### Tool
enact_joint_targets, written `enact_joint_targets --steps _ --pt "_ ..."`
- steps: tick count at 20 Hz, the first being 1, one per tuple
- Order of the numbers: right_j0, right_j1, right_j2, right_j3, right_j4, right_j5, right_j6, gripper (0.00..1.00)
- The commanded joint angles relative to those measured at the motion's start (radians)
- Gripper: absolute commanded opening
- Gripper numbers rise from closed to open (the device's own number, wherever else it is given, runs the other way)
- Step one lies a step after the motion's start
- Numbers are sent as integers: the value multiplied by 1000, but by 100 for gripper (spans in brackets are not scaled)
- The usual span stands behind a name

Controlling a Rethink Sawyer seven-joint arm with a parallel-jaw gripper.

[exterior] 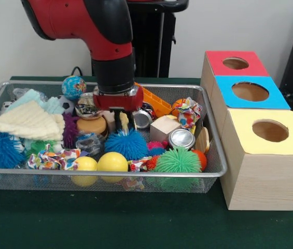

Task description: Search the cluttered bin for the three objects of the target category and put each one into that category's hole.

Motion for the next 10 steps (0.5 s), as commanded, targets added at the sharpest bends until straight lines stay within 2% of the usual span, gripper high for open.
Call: enact_joint_targets --steps 1,4,10 --pt "-44 -171 41 62 61 220 98 0" --pt "-49 -215 43 85 74 257 100 0" --pt "-49 -200 47 89 75 244 106 0"
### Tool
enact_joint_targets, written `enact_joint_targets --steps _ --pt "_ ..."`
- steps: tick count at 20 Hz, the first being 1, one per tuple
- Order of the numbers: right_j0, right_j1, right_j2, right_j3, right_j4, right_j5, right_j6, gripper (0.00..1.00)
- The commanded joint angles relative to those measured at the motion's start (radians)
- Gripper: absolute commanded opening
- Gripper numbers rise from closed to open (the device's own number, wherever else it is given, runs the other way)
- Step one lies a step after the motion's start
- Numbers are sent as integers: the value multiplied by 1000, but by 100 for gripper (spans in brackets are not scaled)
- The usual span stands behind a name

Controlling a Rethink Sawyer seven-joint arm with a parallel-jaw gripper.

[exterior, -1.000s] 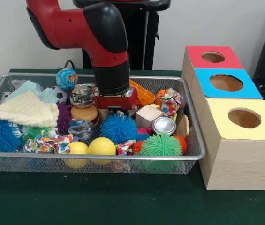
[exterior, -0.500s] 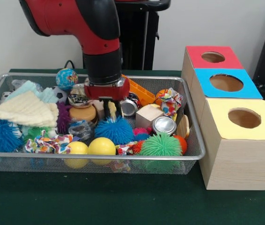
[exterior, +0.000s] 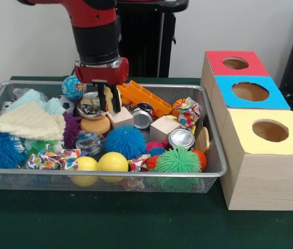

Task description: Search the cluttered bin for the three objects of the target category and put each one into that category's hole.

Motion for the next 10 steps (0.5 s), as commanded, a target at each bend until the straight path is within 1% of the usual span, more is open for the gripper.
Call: enact_joint_targets --steps 1,5,10 --pt "-15 -32 47 46 40 88 108 0" --pt "-8 -16 42 45 40 65 119 0" --pt "-4 -22 46 94 40 3 154 0"
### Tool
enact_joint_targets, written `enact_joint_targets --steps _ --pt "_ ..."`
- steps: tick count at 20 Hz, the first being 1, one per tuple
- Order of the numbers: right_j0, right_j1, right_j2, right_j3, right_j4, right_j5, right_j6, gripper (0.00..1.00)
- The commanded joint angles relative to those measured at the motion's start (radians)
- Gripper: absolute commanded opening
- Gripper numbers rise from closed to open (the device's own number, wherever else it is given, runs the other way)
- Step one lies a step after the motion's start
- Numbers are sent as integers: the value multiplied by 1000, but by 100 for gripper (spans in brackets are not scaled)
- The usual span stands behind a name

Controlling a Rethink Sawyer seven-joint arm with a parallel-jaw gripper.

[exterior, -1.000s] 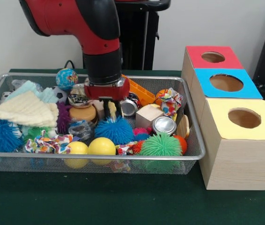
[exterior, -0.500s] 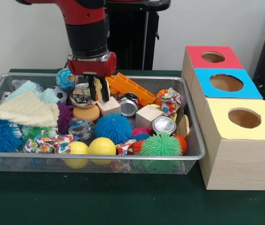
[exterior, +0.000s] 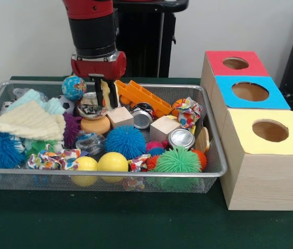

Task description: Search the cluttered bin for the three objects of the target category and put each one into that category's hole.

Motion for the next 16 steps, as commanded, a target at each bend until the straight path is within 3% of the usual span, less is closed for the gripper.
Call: enact_joint_targets --steps 1,16 --pt "-3 4 47 96 34 -22 161 0" --pt "33 -62 33 287 49 -241 274 0"
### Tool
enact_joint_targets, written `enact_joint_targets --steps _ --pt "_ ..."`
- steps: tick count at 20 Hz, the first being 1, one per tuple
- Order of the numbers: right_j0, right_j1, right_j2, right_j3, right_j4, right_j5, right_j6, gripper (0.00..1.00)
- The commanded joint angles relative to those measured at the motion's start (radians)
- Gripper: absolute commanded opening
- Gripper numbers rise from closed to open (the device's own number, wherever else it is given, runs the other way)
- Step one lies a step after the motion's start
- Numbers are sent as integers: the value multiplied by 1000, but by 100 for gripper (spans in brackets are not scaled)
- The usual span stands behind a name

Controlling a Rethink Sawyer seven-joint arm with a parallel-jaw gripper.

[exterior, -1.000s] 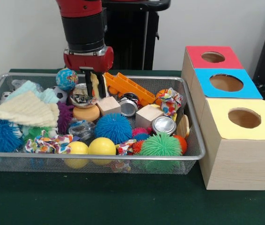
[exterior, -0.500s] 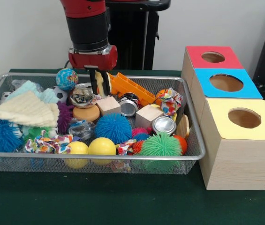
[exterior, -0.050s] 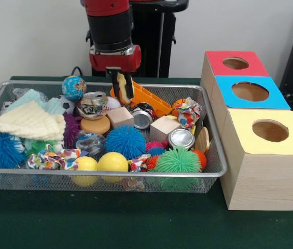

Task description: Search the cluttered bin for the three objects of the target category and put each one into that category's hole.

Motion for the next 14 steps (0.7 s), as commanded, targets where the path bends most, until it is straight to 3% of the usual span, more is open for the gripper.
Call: enact_joint_targets --steps 1,14 --pt "17 -44 35 145 52 -139 279 0" --pt "53 -109 42 295 116 -275 331 0"
